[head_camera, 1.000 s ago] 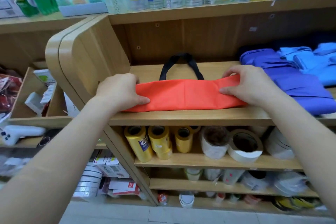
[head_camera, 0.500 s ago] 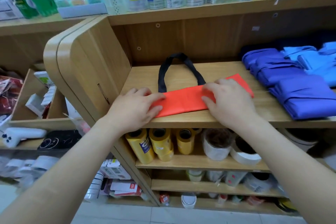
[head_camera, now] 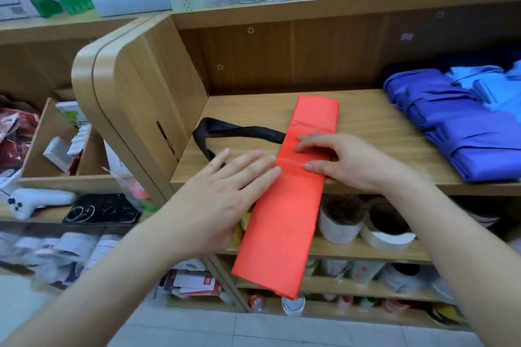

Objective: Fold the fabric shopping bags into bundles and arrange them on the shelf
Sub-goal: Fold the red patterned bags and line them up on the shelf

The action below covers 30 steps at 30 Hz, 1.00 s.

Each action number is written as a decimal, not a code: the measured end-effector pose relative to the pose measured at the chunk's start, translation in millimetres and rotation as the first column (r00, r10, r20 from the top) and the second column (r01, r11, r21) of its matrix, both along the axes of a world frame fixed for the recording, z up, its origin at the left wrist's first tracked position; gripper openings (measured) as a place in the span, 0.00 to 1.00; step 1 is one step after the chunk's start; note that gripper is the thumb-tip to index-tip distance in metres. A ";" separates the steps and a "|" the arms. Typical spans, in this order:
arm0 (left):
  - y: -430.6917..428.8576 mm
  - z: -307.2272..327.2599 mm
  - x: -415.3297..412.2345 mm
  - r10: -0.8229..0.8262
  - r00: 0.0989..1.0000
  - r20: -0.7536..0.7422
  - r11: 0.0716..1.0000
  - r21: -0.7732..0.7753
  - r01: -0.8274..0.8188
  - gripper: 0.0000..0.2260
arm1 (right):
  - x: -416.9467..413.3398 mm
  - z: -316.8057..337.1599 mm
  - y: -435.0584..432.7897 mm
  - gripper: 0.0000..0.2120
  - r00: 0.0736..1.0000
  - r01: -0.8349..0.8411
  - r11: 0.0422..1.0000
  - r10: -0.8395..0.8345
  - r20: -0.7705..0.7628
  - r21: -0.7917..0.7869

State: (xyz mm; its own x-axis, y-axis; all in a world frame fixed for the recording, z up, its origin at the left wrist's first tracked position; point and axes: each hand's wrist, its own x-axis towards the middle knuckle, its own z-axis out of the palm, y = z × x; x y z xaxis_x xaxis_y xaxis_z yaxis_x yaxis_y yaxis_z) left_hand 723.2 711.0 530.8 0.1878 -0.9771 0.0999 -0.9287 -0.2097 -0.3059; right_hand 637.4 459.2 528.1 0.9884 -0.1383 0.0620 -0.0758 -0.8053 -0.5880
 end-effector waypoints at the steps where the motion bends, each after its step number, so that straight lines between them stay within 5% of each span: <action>1: -6.9 -8.7 4.1 0.012 0.998 -0.055 1.000 0.000 -0.012 0.39 | -0.5 -0.4 -0.5 0.16 1.000 -0.011 1.000 0.011 0.000 0.026; 5: -29.7 -18.1 9.6 -0.033 0.857 -0.515 0.951 -0.279 -0.131 0.24 | -5.5 -6.0 1.5 0.08 0.992 -0.023 0.994 0.009 0.129 0.106; 10: -50.3 3.9 -2.3 -0.048 0.624 -0.780 0.844 -0.365 -0.392 0.08 | -19.4 -12.2 3.4 0.09 0.963 -0.032 0.998 0.018 0.269 0.049; 14: -65.9 -1.4 -2.6 0.113 0.632 -0.767 0.766 -0.338 -0.547 0.10 | -30.9 1.8 7.2 0.13 0.988 -0.055 0.927 -0.002 0.152 0.371; 17: -71.8 1.6 -2.4 0.169 0.618 -0.768 0.703 -0.346 -0.621 0.10 | -22.4 -1.5 13.0 0.08 0.942 0.109 0.878 -0.241 0.234 0.466; 22: -78.2 7.8 -6.9 0.322 0.641 -0.696 0.685 -0.296 -0.665 0.22 | -7.7 -4.3 22.7 0.30 0.871 0.366 0.899 -0.422 0.253 0.242; 25: -76.4 3.9 -5.5 0.295 0.872 -0.391 0.768 -0.446 -0.460 0.22 | 1.3 -8.4 25.0 0.33 0.881 0.408 0.909 -0.416 0.223 0.082; 27: -74.7 -1.4 -3.4 0.185 0.959 -0.213 0.898 -0.360 -0.253 0.16 | 6.1 -11.0 25.3 0.33 0.888 0.423 0.906 -0.419 0.189 0.025; 30: -65.6 -8.1 0.6 0.152 0.894 -0.421 0.956 -0.168 -0.242 0.20 | 8.6 -11.7 25.0 0.33 0.893 0.438 0.898 -0.430 0.132 -0.037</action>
State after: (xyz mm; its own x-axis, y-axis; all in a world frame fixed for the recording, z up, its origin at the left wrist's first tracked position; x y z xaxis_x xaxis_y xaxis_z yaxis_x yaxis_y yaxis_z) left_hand 723.8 645.4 522.7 0.4418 -0.8801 0.1739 -0.8949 -0.4190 0.1533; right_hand 646.0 484.3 516.4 0.8161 -0.5432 0.1973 -0.3596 -0.7445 -0.5624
